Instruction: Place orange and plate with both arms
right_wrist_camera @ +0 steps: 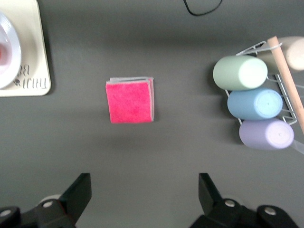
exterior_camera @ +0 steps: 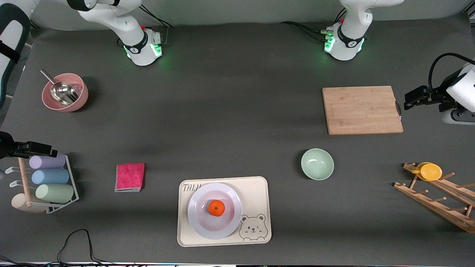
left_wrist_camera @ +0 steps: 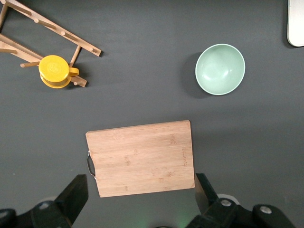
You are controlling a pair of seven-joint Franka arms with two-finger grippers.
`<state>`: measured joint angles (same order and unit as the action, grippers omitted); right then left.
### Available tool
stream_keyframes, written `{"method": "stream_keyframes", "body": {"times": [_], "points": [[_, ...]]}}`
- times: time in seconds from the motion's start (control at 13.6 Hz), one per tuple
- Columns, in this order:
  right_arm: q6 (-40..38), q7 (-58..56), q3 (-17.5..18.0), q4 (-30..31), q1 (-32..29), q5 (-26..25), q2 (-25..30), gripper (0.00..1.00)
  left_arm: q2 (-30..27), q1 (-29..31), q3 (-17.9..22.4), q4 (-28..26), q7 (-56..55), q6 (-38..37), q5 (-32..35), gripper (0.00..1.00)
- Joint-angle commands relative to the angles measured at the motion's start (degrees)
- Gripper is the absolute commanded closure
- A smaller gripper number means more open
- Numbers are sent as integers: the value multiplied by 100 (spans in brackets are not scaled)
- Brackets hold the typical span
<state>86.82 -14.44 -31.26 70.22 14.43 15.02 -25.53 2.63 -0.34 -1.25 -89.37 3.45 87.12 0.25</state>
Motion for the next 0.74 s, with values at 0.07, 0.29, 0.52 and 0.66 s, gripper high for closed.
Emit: {"method": "stream_keyframes", "body": {"times": [0.07,0.29,0.52,0.66], "points": [[10,784,2456,446,-1451,-1132,671,0,-69,-80,72,34,68,-99,-43,0],[159,785,2475,1114,-1347,-1133,1224,0,-69,-80,72,34,68,-90,-43,0],[379,785,2414,1966,-1030,-1142,1839,0,-69,-80,72,34,68,-90,-43,0],[467,785,2414,2433,-925,-1142,2261,0,-69,-80,72,34,68,-82,-43,0]]}}
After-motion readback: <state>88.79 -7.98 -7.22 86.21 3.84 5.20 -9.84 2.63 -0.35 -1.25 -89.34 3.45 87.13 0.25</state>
